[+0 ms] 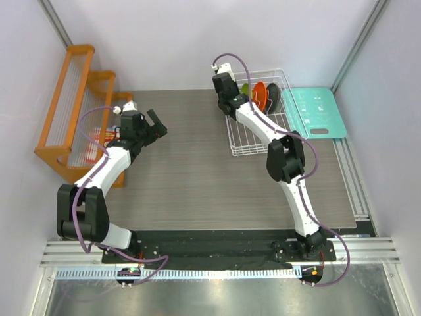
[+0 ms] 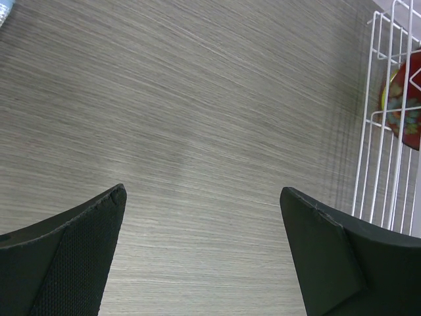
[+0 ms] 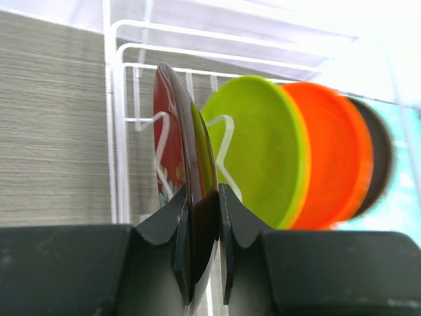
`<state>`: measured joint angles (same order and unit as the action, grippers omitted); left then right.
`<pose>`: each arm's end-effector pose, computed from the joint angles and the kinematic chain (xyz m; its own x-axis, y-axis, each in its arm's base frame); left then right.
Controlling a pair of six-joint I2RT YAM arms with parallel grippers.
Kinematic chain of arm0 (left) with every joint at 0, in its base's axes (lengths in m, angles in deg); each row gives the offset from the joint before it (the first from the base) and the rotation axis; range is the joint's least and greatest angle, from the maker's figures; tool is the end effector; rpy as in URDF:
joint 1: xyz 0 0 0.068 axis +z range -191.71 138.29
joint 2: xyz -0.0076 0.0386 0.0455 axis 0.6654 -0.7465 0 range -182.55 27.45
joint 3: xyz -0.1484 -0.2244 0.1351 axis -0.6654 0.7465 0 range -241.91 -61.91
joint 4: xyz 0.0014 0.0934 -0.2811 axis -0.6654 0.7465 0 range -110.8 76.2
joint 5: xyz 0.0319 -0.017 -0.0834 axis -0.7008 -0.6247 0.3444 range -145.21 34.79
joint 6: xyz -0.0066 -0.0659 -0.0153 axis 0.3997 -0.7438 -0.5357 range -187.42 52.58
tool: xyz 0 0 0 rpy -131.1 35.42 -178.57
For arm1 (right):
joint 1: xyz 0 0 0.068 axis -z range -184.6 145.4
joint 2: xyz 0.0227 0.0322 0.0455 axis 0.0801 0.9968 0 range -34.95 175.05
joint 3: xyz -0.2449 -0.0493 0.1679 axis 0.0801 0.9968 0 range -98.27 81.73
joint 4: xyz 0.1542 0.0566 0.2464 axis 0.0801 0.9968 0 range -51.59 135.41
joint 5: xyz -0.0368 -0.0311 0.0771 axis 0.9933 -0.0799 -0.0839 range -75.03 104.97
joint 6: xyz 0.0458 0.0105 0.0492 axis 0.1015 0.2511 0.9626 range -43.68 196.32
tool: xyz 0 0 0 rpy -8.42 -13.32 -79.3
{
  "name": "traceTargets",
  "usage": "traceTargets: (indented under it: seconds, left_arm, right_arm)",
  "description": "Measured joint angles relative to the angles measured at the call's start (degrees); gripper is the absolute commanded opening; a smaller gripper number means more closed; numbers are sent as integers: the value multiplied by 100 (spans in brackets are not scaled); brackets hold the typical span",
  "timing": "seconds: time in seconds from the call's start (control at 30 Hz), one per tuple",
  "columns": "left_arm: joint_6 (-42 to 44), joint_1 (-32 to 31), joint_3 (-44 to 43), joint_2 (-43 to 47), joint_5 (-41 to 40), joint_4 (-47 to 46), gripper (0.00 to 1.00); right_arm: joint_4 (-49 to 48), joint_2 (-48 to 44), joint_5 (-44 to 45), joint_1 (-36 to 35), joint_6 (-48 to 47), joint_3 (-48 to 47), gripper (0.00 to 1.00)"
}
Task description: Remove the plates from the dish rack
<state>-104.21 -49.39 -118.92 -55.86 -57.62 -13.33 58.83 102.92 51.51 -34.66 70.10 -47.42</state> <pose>0.3689 -0.0474 0.2621 -0.5002 -0.5364 -0.6798 -0.2507 0.8411 -0.4792 0.5597 0.2864 0.2693 -0.4241 -0.3462 -0.8369 0.0014 0.9238 -0.3828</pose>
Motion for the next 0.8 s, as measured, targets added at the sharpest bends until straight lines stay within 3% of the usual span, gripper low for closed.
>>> traceTargets:
  seconds: [0.3,0.47,0.63,0.8]
  left_arm:
    - [-4,0,0,306,101,52,100]
    - [-57,0,68,439,442,-111,100]
    - [-214,0,243,511,940,-354,100]
    - [-496,0,525,529,1486,-817,99]
  right_arm:
    - [-299,-1460,372,-133,-122,911,1]
    - [-284,-2588,136,-286,190,1609,1]
    - [-173,-3781,-942,-339,1051,2566,1]
    - [-295,-4409,-2288,-339,1926,3523,1]
